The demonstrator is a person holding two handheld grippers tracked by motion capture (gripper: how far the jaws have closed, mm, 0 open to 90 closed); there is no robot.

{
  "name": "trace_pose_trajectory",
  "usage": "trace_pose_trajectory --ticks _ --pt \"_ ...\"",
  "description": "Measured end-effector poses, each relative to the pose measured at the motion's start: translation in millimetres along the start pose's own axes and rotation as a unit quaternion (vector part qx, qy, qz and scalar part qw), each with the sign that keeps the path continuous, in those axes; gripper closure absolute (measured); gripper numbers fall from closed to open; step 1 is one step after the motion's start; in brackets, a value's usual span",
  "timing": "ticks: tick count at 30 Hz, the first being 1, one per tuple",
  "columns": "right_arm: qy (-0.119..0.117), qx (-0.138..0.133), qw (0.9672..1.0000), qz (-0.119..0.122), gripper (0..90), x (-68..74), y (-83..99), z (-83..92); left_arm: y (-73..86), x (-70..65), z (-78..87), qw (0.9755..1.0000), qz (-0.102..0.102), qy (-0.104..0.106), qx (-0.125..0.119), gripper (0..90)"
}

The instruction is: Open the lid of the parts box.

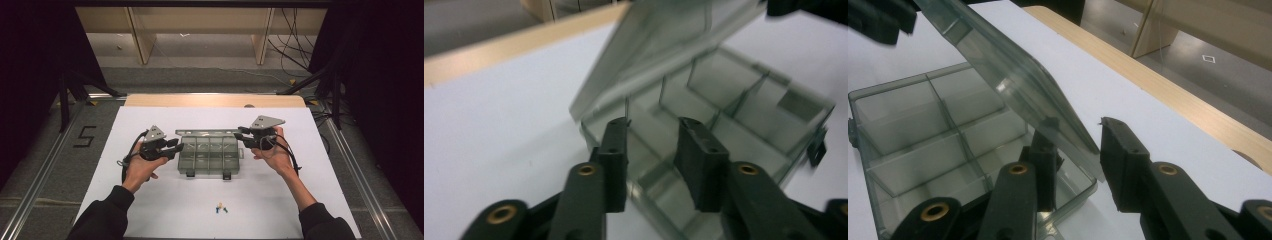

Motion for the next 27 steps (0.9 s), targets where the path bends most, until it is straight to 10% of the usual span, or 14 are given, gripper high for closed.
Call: trace_pose_trajectory --ticks 13,27 --pt "0.019 -0.010 0.9998 -0.003 72.8 -5.4 -3.7 -1.7 37.2 -0.1 -9.0 0.9945 0.022 0.006 0.102 58.1" --pt "0.055 0.024 0.9973 -0.042 81.5 -16.1 -8.0 -7.4 37.8 -1.8 -9.2 0.9952 0.017 0.002 0.096 65.2"
Point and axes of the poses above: each handheld gripper's, and its own axes: z roughly backward along the jaws, y roughly out of its underside, x roughly to its left, the point moved 9 cm from there along -z, roughly forward along the jaws, and after that the axes turned 8 degrees about -x, right-handed, at the moved point
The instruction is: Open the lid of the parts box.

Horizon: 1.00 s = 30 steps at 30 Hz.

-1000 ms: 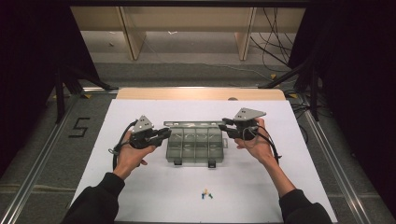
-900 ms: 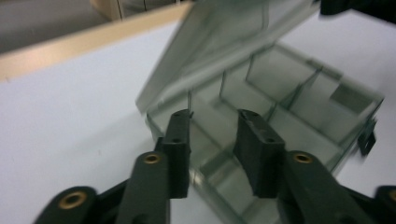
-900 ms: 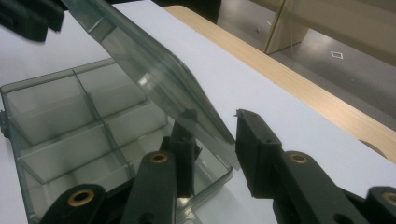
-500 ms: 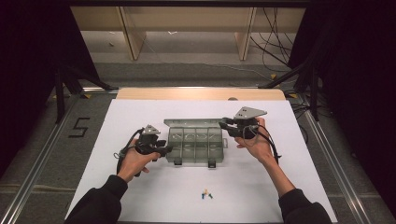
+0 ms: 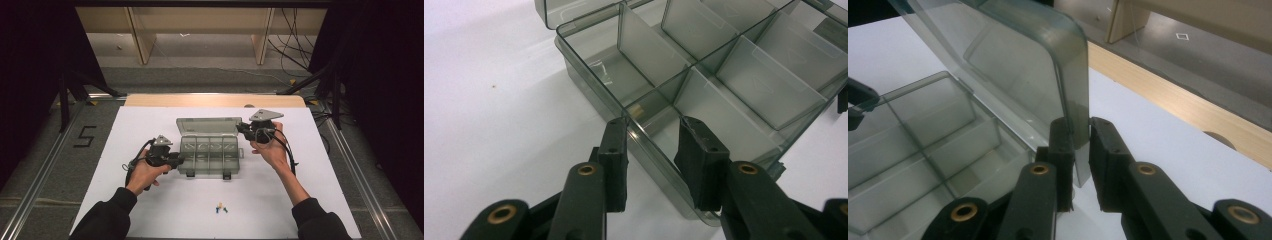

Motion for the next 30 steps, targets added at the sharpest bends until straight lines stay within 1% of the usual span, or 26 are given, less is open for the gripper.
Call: trace_pose_trajectory --ticks 1,6,8,9,13,14,15,16,17,18,19,20,21,22,23,24,25,26,27,28,29,30 --pt "0.004 0.003 1.0000 -0.003 81.8 -0.9 -0.7 -1.0 0.4 0.5 0.6 1.0000 -0.004 0.001 0.003 65.3" --pt "0.014 0.024 0.9996 -0.006 83.0 -5.1 -4.6 -5.6 1.1 0.6 1.2 1.0000 -0.007 0.000 0.005 65.6" --pt "0.016 0.032 0.9993 -0.014 83.2 -6.7 -5.7 -7.2 0.5 -0.1 0.3 1.0000 0.000 -0.001 0.000 65.6" --pt "0.015 0.033 0.9992 -0.016 83.3 -8.0 -6.5 -8.4 1.0 0.9 1.3 1.0000 -0.008 0.000 0.004 65.6" --pt "0.018 0.047 0.9984 -0.026 83.7 -11.9 -8.4 -12.1 1.2 0.9 1.4 1.0000 -0.008 0.000 0.004 65.7" --pt "0.019 0.043 0.9986 -0.023 83.8 -13.8 -9.5 -14.2 1.3 0.9 1.4 1.0000 -0.008 0.000 0.003 65.8" --pt "0.021 0.049 0.9979 -0.036 83.9 -13.6 -9.3 -14.5 1.4 1.0 1.5 1.0000 -0.008 0.000 0.003 65.7" --pt "0.028 0.045 0.9978 -0.039 84.0 -15.9 -9.8 -16.3 1.4 0.9 1.5 1.0000 -0.008 -0.001 0.002 65.8" --pt "0.028 0.053 0.9967 -0.055 84.2 -14.7 -9.6 -16.1 1.4 0.9 1.5 1.0000 -0.008 -0.001 0.003 65.8" --pt "0.031 0.053 0.9966 -0.055 84.3 -16.4 -9.4 -16.8 1.4 0.9 1.5 1.0000 -0.008 -0.001 0.003 65.8" --pt "0.035 0.051 0.9962 -0.061 84.3 -17.4 -10.0 -18.6 1.4 1.0 1.5 1.0000 -0.008 -0.001 0.002 65.8" --pt "0.040 0.055 0.9953 -0.070 84.4 -17.7 -9.9 -18.6 1.4 0.8 1.4 1.0000 -0.006 -0.001 0.001 65.8" --pt "0.035 0.046 0.9969 -0.054 84.5 -20.8 -10.8 -21.4 1.4 0.8 1.4 1.0000 -0.006 -0.001 0.001 65.8" --pt "0.040 0.057 0.9942 -0.081 84.6 -18.3 -10.5 -20.0 1.5 0.9 1.5 1.0000 -0.007 -0.001 0.002 65.8" --pt "0.040 0.055 0.9950 -0.073 84.6 -20.5 -10.3 -20.9 1.5 0.9 1.5 1.0000 -0.007 -0.001 0.002 65.8" --pt "0.041 0.059 0.9936 -0.086 84.7 -19.8 -10.5 -21.7 1.3 0.6 1.2 1.0000 -0.005 0.000 -0.001 65.8" --pt "0.041 0.054 0.9948 -0.077 84.7 -22.4 -11.5 -23.5 0.7 -0.1 0.4 1.0000 0.002 0.002 -0.007 65.8" --pt "0.045 0.058 0.9939 -0.082 84.8 -22.9 -11.1 -23.7 0.3 -0.4 -0.3 0.9999 0.007 0.002 -0.013 65.8" --pt "0.049 0.062 0.9922 -0.096 84.8 -21.5 -11.3 -24.0 0.2 -0.6 -0.5 0.9999 0.008 0.001 -0.014 65.8" --pt "0.050 0.064 0.9921 -0.095 84.8 -22.6 -11.9 -25.3 0.0 -0.5 -0.6 0.9999 0.008 -0.001 -0.014 65.8" --pt "0.051 0.066 0.9925 -0.089 84.8 -24.1 -11.5 -26.2 -1.7 -2.9 -2.2 0.9994 0.022 0.000 -0.025 65.8" --pt "0.051 0.071 0.9911 -0.101 84.8 -22.9 -11.9 -26.4 -1.8 -3.0 -2.3 0.9994 0.023 0.000 -0.027 65.8"
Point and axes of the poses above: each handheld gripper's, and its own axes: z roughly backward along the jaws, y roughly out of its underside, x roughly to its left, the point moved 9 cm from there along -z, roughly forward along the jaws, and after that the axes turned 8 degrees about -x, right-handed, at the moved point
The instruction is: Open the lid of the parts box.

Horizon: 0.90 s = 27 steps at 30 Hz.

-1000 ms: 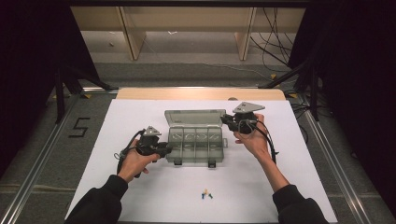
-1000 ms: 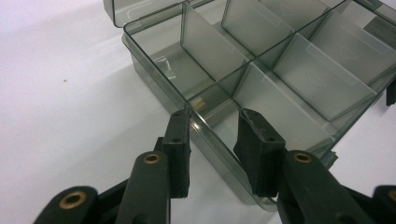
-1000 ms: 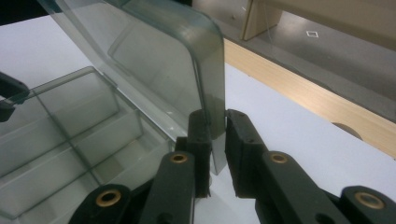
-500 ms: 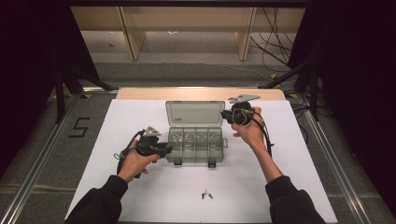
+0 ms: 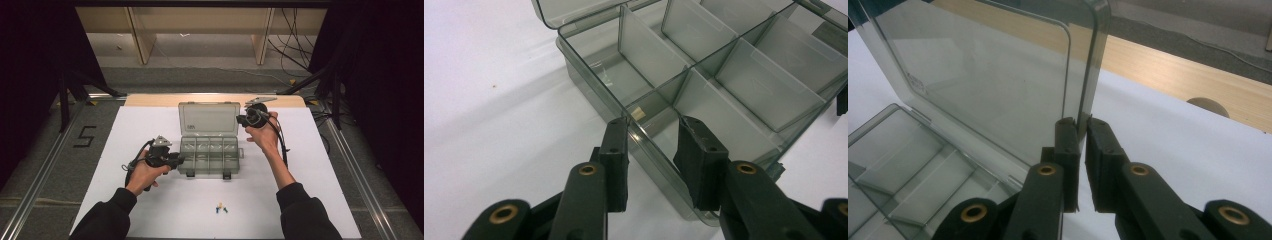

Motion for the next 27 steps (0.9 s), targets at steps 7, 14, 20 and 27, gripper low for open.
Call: trace_pose_trajectory --ticks 7,14,20,27 --pt "0.008 0.005 1.0000 0.001 84.6 -3.9 -2.6 -5.3 0.3 0.5 0.1 1.0000 0.000 0.002 -0.001 65.7" --pt "0.011 0.019 0.9996 -0.018 84.4 -4.6 -2.3 -7.5 0.3 0.6 0.2 1.0000 -0.001 0.003 -0.001 65.5" --pt "0.008 0.014 0.9998 -0.010 84.0 -7.2 -3.7 -10.8 0.3 0.9 0.1 1.0000 0.000 0.004 0.000 65.5" --pt "0.025 0.032 0.9990 -0.018 83.5 -8.0 -3.0 -11.7 1.4 2.4 1.8 0.9999 -0.011 0.007 0.009 65.4"
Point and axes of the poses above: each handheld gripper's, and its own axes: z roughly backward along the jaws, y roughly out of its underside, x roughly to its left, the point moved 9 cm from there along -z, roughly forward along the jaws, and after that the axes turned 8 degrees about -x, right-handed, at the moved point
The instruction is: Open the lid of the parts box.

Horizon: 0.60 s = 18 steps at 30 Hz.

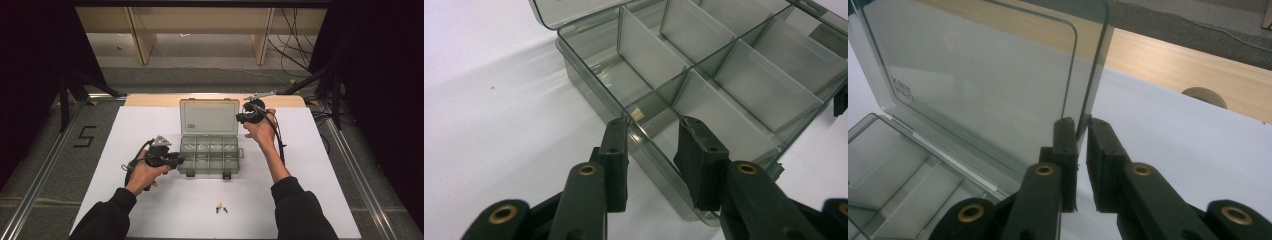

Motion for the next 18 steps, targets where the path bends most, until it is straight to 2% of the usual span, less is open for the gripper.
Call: trace_pose_trajectory --ticks 1,2,3,5,8,9,11,12,13,18 --pt "-0.009 -0.003 0.9999 -0.010 83.4 1.1 -0.5 -1.2 -2.2 -1.5 -2.6 0.9997 0.015 0.000 -0.017 65.5" --pt "-0.006 -0.001 1.0000 -0.003 83.3 -1.0 -0.5 -1.5 -1.6 -0.7 -2.2 0.9998 0.013 0.001 -0.012 65.5" --pt "-0.005 0.003 1.0000 -0.002 83.2 -1.2 -0.1 -1.4 -2.8 -2.1 -3.3 0.9995 0.023 0.001 -0.021 65.5" --pt "-0.009 -0.005 0.9999 0.004 83.1 -2.1 -1.5 -3.6 -2.5 -1.8 -3.0 0.9996 0.022 0.002 -0.020 65.5" --pt "-0.007 -0.006 1.0000 -0.001 82.9 -2.4 -1.6 -4.9 -2.9 -1.7 -3.3 0.9996 0.020 0.003 -0.021 65.4" --pt "-0.008 -0.005 1.0000 0.001 82.9 -2.8 -1.5 -5.2 -0.1 1.4 -0.4 1.0000 -0.002 0.006 -0.002 65.5" --pt "-0.006 -0.005 1.0000 0.002 82.7 -3.5 -1.7 -5.9 0.3 2.0 0.1 1.0000 -0.006 0.004 0.001 65.5" --pt "-0.006 -0.005 1.0000 0.002 82.7 -3.5 -1.7 -5.9 0.3 2.0 0.1 1.0000 -0.006 0.004 0.001 65.5" --pt "-0.004 -0.006 1.0000 0.001 82.7 -3.9 -1.8 -6.4 -2.6 -1.5 -3.0 0.9996 0.019 0.002 -0.019 65.5" --pt "-0.005 -0.007 0.9999 -0.007 82.4 -3.9 -1.8 -7.2 -2.1 -1.0 -2.7 0.9998 0.015 0.001 -0.015 65.5"
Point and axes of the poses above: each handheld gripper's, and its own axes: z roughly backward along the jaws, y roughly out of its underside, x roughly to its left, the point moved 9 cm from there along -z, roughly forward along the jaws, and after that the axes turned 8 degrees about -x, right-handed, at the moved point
